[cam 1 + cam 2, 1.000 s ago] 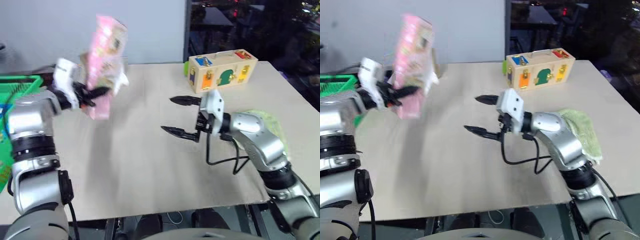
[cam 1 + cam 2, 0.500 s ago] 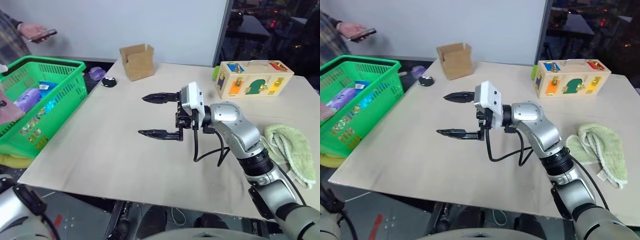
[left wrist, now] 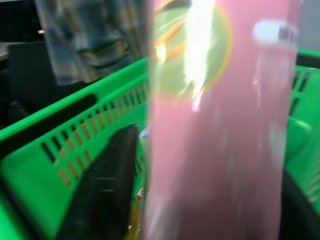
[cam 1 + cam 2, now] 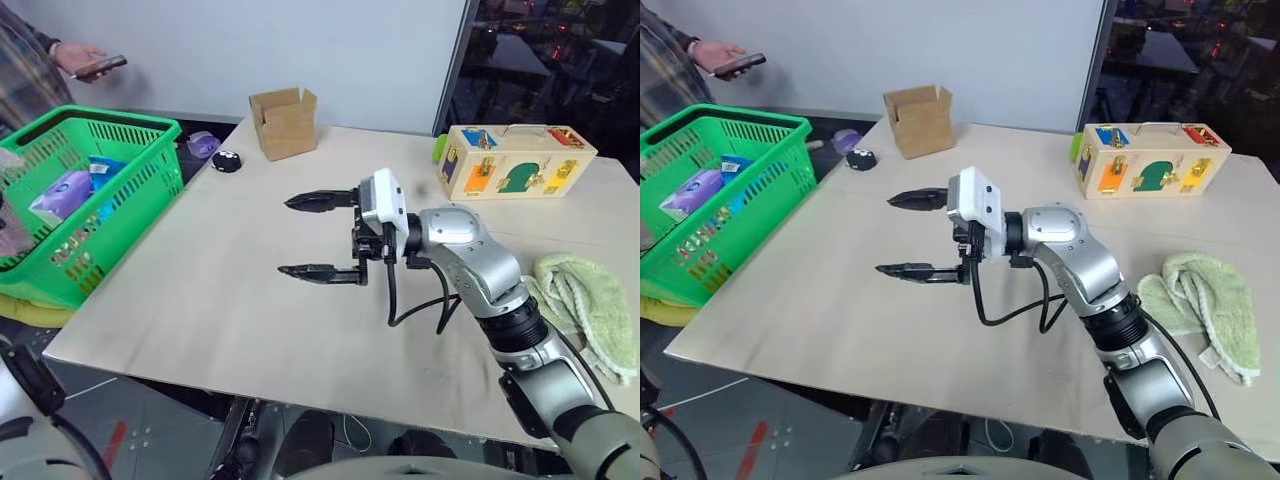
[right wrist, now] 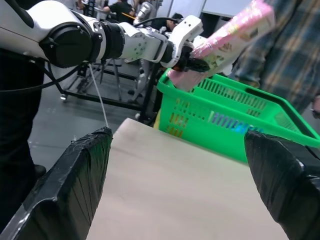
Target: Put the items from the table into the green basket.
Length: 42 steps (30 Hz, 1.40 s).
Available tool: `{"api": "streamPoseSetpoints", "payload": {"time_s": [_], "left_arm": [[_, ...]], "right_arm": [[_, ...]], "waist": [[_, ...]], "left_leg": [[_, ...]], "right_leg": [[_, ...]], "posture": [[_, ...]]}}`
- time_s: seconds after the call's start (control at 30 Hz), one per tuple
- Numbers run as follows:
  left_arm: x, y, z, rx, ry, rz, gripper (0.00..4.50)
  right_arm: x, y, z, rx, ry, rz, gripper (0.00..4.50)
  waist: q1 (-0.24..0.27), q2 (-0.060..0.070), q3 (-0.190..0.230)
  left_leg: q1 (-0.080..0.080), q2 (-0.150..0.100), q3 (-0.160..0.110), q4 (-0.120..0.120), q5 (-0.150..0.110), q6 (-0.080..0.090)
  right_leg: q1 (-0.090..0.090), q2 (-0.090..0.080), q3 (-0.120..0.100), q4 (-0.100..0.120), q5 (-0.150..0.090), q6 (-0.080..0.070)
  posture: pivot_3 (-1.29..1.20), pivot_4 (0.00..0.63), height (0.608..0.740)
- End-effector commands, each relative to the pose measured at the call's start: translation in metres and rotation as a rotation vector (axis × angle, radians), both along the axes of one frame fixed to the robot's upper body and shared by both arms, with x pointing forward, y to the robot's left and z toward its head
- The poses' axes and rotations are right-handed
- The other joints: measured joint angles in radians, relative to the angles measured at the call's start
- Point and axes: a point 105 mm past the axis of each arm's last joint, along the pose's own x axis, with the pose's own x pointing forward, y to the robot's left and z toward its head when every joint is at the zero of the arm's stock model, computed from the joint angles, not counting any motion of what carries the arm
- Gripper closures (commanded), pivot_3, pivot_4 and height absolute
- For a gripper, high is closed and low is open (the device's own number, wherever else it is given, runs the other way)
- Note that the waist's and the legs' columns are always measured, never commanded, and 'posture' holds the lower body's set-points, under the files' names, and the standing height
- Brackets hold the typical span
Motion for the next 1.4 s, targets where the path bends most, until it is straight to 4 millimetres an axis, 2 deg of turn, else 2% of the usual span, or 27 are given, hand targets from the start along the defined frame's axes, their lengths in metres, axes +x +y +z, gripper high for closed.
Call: {"api": "streamPoseSetpoints", "payload": {"time_s": [0.03, 0.07, 0.2, 0.33, 0.53, 0.7, 0.87, 1.03, 1.2, 1.4], "left_arm": [[-0.017, 0.014, 0.038, 0.081, -0.125, 0.122, 0.23], [-0.017, 0.014, 0.037, 0.091, -0.123, 0.126, 0.05], [-0.016, 0.008, 0.044, 0.12, -0.179, 0.081, 0.05], [-0.014, -0.006, 0.052, 0.19, -0.211, -0.007, 0.05], [-0.011, -0.033, 0.042, 0.23, -0.194, -0.097, 0.05], [-0.007, -0.053, 0.031, 0.202, -0.198, -0.135, 0.05], [-0.001, -0.083, 0.037, 0.147, -0.285, -0.204, 0.05], [0.011, -0.12, 0.025, 0.116, -0.275, -0.282, 0.05], [0.017, -0.136, 0.017, 0.086, -0.263, -0.315, 0.05], [0.027, -0.192, -0.008, 0.054, -0.191, -0.528, 0.05]], "right_arm": [[-0.002, -0.005, 0.012, 0.028, -0.042, -0.019, 0.0], [-0.002, -0.005, 0.012, 0.027, -0.041, -0.022, 0.0], [-0.001, -0.006, 0.012, 0.028, -0.036, -0.031, 0.0], [0.003, -0.006, 0.016, 0.056, -0.004, -0.059, 0.0], [0.018, -0.003, 0.018, 0.093, 0.073, -0.176, 0.0], [0.016, -0.001, 0.022, 0.126, 0.093, -0.185, 0.0], [0.019, -0.001, 0.029, 0.17, 0.116, -0.217, 0.0], [0.023, -0.001, 0.031, 0.189, 0.119, -0.253, 0.0], [0.022, 0.001, 0.03, 0.194, 0.121, -0.257, 0.0], [0.034, -0.007, 0.031, 0.218, 0.12, -0.342, 0.0]], "waist": [[-0.008, 0.0, 0.0], [-0.009, 0.0, 0.0], [-0.01, 0.0, 0.0], [-0.01, 0.001, 0.0], [-0.009, 0.0, 0.0], [-0.009, 0.0, 0.0], [-0.01, 0.0, 0.0], [-0.013, 0.0, 0.0], [-0.019, -0.001, -0.001], [-0.031, -0.001, -0.001]], "left_leg": [[0.0, 0.0, 0.0, 0.0, 0.0, 0.0], [0.0, 0.0, 0.0, 0.0, 0.0, 0.0], [0.0, 0.0, 0.0, 0.0, 0.0, 0.0], [0.0, 0.0, 0.0, 0.0, 0.0, 0.0], [0.0, 0.0, 0.0, 0.0, 0.0, 0.0], [0.0, 0.0, 0.0, 0.0, 0.0, 0.0], [0.0, 0.0, 0.0, 0.0, 0.0, 0.0], [0.001, 0.0, 0.0, 0.0, 0.0, 0.0], [0.001, 0.0, 0.0, 0.0, 0.0, 0.0], [0.001, 0.0, 0.001, 0.0, 0.0, 0.0]], "right_leg": [[0.0, 0.0, 0.0, 0.0, 0.0, 0.0], [0.0, 0.0, 0.0, 0.0, 0.0, 0.0], [0.0, 0.0, 0.0, 0.0, 0.0, 0.0], [0.0, 0.0, 0.0, 0.0, 0.0, 0.0], [0.0, -0.001, 0.0, 0.001, 0.0, 0.0], [0.0, -0.001, 0.0, 0.0, 0.0, 0.0], [0.001, -0.001, 0.0, 0.0, 0.0, 0.0], [0.001, 0.0, 0.001, 0.0, 0.0, 0.0], [0.001, 0.0, 0.001, 0.0, 0.0, 0.0], [0.002, -0.001, 0.001, -0.001, 0.0, 0.0]], "posture": [[0.24, 0.0, 0.74], [0.24, 0.0, 0.74], [0.24, 0.0, 0.74], [0.25, 0.0, 0.74], [0.25, 0.0, 0.74], [0.24, 0.0, 0.74], [0.21, 0.0, 0.74], [0.19, 0.0, 0.74], [0.18, 0.0, 0.74], [0.18, 0.0, 0.74]]}}
